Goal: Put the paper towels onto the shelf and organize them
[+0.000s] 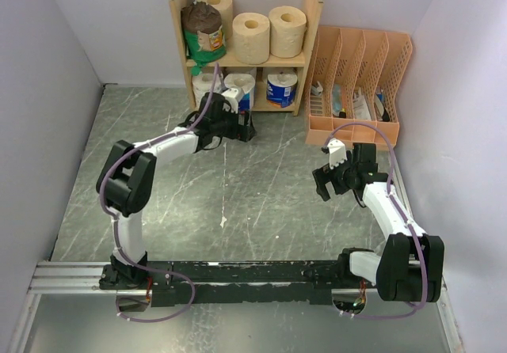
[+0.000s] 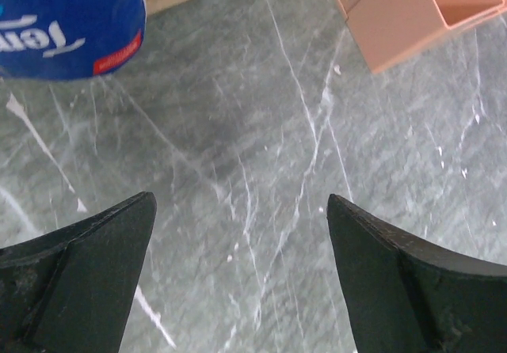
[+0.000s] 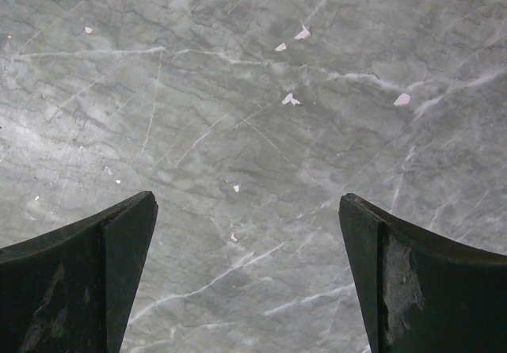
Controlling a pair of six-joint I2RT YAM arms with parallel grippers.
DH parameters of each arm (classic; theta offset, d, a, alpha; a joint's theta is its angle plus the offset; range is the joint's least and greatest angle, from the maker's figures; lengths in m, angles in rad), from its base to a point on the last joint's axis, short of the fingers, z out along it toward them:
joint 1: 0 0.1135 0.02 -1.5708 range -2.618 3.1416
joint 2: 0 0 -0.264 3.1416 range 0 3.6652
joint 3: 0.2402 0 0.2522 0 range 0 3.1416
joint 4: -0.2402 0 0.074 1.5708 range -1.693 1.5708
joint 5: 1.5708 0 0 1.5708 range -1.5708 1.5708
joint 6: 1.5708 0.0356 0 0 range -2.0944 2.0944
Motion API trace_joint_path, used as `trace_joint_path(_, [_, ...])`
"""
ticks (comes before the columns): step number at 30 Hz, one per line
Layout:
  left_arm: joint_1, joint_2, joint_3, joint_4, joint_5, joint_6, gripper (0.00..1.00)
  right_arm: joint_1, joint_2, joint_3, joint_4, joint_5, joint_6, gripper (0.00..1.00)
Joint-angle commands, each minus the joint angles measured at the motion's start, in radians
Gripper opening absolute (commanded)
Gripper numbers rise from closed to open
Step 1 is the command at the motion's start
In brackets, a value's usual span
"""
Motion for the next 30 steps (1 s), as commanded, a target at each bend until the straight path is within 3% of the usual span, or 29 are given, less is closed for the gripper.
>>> trace_joint_path(1, [-0.009,0.066,0.09,0.133,-0.068,0.002,1.0,0.005,0.004,0.006,0.007,0.015,-0.005,1.0])
trace_joint_path(13, [-0.009,0.221,0.281,0.154,-0.165,0.132,1.0,0.006,0.002,0.001,0.051,0.078,0.032,1.0])
trace_joint_path(23, [-0.009,0.326,0.447,0.122,-0.135,0.148,1.0,0.005,-0.03,-0.008,0.243,0.435,0.257,1.0])
trace_joint_path(30, [-0.013,0.315,0.491,0.069,-0.124,0.159,1.0,0.005,-0.043,-0.003,0.282,0.535,0.293,1.0])
